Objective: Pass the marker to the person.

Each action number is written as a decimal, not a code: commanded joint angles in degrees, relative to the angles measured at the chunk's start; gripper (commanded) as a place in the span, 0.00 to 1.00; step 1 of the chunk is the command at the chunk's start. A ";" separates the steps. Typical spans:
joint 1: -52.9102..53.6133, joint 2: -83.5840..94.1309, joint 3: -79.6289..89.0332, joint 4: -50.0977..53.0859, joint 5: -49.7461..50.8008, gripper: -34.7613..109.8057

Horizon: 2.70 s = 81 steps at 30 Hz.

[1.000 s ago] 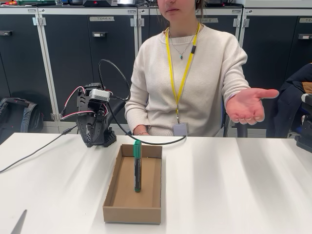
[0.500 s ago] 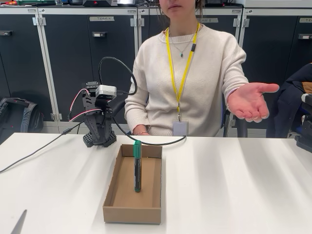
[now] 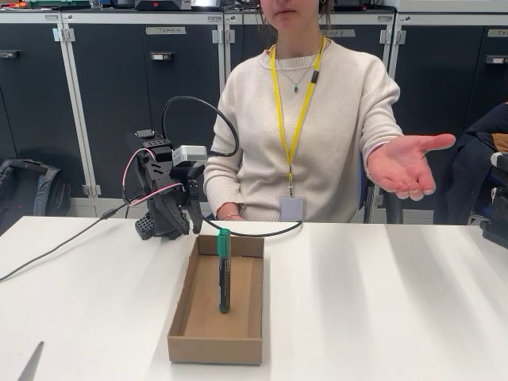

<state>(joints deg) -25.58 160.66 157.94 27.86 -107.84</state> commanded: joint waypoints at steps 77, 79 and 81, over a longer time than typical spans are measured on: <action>-7.56 -25.49 -5.71 -30.23 7.03 0.33; -7.29 -25.93 -6.59 -30.15 6.86 0.33; -7.03 -26.28 -7.21 -30.23 6.68 0.33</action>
<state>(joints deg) -33.13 134.47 154.51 -1.05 -100.72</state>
